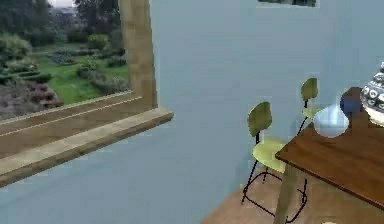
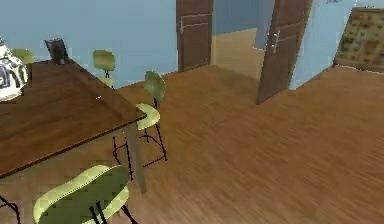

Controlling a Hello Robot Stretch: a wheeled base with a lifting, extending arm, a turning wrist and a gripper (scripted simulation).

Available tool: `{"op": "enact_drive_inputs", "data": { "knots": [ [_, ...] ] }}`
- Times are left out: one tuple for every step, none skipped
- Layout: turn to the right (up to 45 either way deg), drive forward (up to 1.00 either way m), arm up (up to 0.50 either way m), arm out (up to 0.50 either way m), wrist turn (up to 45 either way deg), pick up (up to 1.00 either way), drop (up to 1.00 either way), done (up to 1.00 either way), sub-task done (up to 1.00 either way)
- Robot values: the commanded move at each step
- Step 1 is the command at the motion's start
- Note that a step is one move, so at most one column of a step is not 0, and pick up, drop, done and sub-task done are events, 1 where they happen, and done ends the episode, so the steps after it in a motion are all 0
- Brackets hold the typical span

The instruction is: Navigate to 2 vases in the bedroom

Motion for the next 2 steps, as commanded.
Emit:
{"op": "enact_drive_inputs", "data": {
  "knots": [
    [36.0,0.00,0.00,0.00,0.0,0.00,0.00,0.00,0.00],
    [0.0,0.00,0.00,0.00,0.0,0.00,0.00,1.00,0.00]
  ]
}}
